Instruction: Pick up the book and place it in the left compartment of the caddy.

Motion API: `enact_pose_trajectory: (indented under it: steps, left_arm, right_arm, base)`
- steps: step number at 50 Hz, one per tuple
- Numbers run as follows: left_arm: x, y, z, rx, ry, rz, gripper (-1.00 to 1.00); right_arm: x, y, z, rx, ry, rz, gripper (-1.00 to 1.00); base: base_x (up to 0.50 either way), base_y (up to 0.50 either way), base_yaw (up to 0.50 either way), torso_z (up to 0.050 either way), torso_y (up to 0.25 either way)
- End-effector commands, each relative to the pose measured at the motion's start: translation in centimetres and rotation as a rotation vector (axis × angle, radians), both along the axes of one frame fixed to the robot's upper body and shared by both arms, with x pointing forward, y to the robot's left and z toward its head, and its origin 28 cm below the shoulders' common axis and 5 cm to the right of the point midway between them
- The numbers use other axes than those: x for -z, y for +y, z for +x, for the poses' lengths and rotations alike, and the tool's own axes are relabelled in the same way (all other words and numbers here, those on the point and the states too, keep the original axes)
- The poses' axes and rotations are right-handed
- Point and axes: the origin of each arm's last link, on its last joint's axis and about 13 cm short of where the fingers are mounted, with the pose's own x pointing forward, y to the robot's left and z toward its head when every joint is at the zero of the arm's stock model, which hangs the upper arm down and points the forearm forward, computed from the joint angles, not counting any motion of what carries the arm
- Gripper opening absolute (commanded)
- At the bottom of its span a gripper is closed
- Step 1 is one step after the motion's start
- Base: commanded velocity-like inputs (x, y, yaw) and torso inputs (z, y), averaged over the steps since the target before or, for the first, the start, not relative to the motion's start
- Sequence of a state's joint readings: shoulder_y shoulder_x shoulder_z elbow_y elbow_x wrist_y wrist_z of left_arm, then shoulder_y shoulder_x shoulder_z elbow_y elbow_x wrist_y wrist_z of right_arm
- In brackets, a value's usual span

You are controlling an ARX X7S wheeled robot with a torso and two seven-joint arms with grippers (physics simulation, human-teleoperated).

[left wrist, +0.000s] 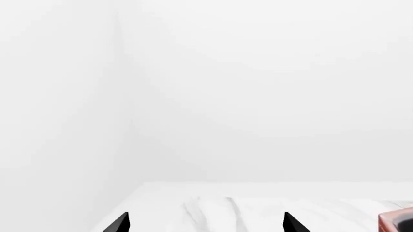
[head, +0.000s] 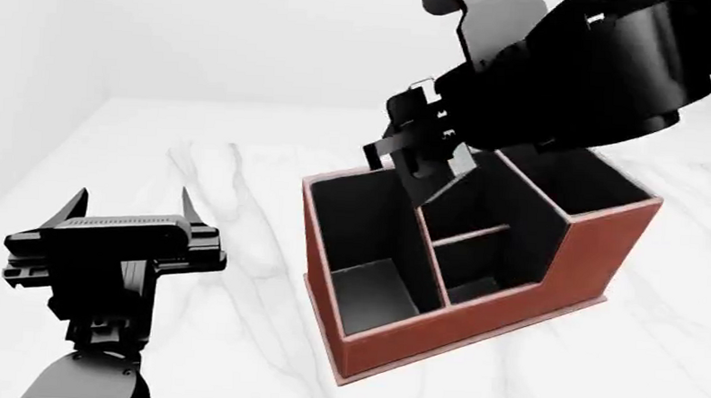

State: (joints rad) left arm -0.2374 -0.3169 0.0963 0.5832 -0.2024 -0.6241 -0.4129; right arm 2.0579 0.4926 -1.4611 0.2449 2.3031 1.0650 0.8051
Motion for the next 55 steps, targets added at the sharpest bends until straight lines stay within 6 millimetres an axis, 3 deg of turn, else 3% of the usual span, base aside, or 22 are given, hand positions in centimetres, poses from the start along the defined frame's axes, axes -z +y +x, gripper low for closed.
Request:
enact_pose_trajectory:
  steps: [1,12,17,22,31,55]
  left_arm:
    - [-0.1,0.1,0.1,-0.004,-0.003,-0.004,1.00]
    - [-0.2,-0.1,0.2,-0.003,-0.003,-0.005,1.00]
    - [0.0,-0.1,0.3,-0.002,0.001,-0.006,1.00]
    - [0.0,0.1,0.3,-0.007,0.002,-0.011,1.00]
    - [0.1,0.1,0.3,-0.011,0.004,-0.012,1.00]
    - [0.0,0.1,0.3,-0.012,0.002,-0.013,1.00]
  right_arm:
    - [-1.7,3.0,4.4,0.046,0.044,-0.093,-1.00]
    - [0.1,4.7,6.9,0.039,0.123,-0.127,-1.00]
    - [2.2,4.6,7.7,0.086,0.158,-0.141,-1.00]
    - [3.6,4.7,8.0,0.100,0.193,-0.142,-1.00]
    - [4.3,4.2,8.4,0.139,0.239,-0.102,-1.00]
    - [9.9,4.6,9.2,0.142,0.355,-0.060,-1.00]
  base:
    - [0.00,0.00,0.00,0.000,0.000]
    - [0.00,0.00,0.00,0.000,0.001]
    - [0.00,0.00,0.00,0.000,0.002]
    - [0.00,0.00,0.00,0.000,0.000]
    - [0.00,0.00,0.00,0.000,0.001]
    - [0.00,0.00,0.00,0.001,0.001]
